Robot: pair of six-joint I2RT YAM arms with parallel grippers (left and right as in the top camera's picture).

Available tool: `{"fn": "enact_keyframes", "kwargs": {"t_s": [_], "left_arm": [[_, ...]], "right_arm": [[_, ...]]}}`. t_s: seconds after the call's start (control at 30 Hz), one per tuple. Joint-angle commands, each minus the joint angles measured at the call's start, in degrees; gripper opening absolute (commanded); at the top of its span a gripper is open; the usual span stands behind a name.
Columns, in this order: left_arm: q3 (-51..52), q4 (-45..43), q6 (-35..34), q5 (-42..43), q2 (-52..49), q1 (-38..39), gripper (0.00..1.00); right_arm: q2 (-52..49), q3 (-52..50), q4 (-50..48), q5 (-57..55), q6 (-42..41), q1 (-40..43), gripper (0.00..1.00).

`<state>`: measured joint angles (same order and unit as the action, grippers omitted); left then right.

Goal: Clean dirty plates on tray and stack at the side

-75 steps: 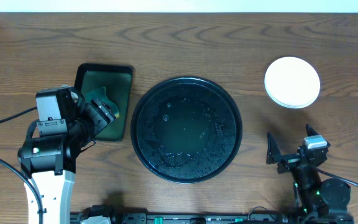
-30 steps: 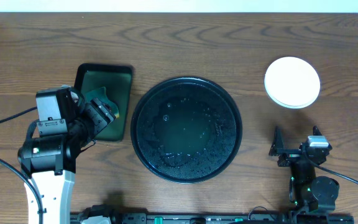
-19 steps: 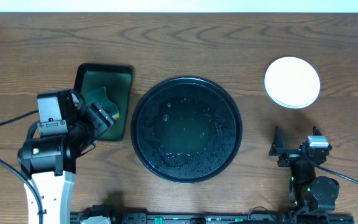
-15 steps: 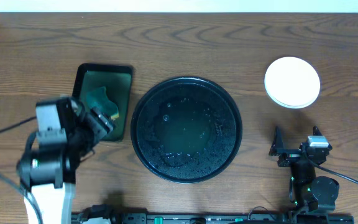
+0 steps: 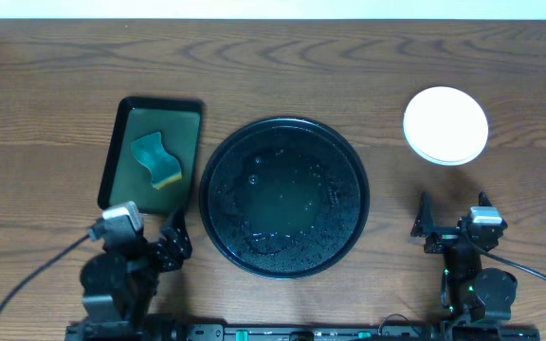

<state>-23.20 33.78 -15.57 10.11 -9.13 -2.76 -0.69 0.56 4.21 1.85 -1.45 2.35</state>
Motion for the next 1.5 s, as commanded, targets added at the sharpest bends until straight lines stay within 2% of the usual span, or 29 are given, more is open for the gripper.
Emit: {"fn": "enact_keyframes", "kwargs": {"t_s": [0.0, 0.27, 0.4, 0.5, 0.57, 0.9, 1.47], "left_arm": [[6.38, -5.27, 2.45, -0.72, 5.38, 0.33, 0.79], [17.57, -27.89, 2.49, -0.81, 9.01, 0.33, 0.79], [20.85, -33.90, 2.62, -2.95, 9.03, 0.33, 0.79], [23.06, -34.91, 2.91, -4.79, 9.03, 0.33, 0.79], [22.99, -31.98, 4.61, -5.49, 9.03, 0.28, 0.79], [22.99, -30.01, 20.37, -5.22, 9.03, 0.28, 0.79], [22.97, -30.03, 20.24, -5.25, 9.03, 0.33, 0.79]], "right_arm": [[0.42, -0.24, 0.07, -0.31, -0.20, 0.46, 0.99], [0.42, -0.24, 0.07, -0.31, -0.20, 0.46, 0.99], [0.42, -0.24, 0.04, -0.31, -0.20, 0.46, 0.99], [0.42, -0.24, 0.04, -0.31, -0.20, 0.46, 0.99], [0.42, -0.24, 0.04, -0.31, -0.20, 0.46, 0.99], [0.42, -0.24, 0.04, -0.31, -0.20, 0.46, 0.99], [0.42, -0.24, 0.04, -0.31, -0.20, 0.46, 0.99]]}}
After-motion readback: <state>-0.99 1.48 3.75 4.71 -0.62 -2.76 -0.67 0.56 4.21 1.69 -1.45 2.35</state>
